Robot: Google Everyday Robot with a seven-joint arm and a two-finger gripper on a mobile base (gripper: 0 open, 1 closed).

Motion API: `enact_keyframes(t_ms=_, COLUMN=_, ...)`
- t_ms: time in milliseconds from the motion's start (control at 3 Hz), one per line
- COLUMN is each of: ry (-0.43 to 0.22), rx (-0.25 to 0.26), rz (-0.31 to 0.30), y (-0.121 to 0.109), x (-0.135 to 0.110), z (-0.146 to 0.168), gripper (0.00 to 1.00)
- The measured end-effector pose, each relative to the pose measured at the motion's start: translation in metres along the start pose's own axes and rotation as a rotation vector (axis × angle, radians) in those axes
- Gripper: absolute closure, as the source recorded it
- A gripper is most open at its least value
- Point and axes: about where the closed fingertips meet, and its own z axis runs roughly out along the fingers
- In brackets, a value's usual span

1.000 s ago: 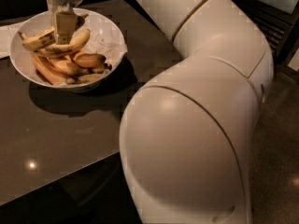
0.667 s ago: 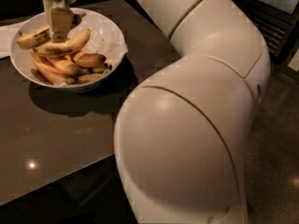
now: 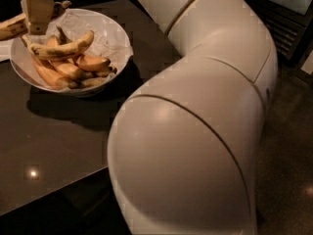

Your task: Pick banana from white bowl

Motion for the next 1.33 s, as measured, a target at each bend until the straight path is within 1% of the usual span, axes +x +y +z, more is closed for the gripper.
enact_keyframes(t_ms=333, ry=0.015, rx=0.022, rz=0.083, y=0.015, x=0.016, z=-0.018, gripper=1.0)
enact_keyframes(t_ms=667, ry=0.092, rx=0.042, rz=0.23, y=0.053, x=0.041, z=-0.05, gripper=1.0)
enact_keyframes(t_ms=1000, ry=0.083, rx=0.059, rz=0.256, y=0.054, x=0.038, z=-0.052, gripper=1.0)
enact_keyframes(t_ms=1333, ry=0.077, rx=0.069, rz=0.255, y=0.051, x=0.036, z=-0.051, gripper=1.0)
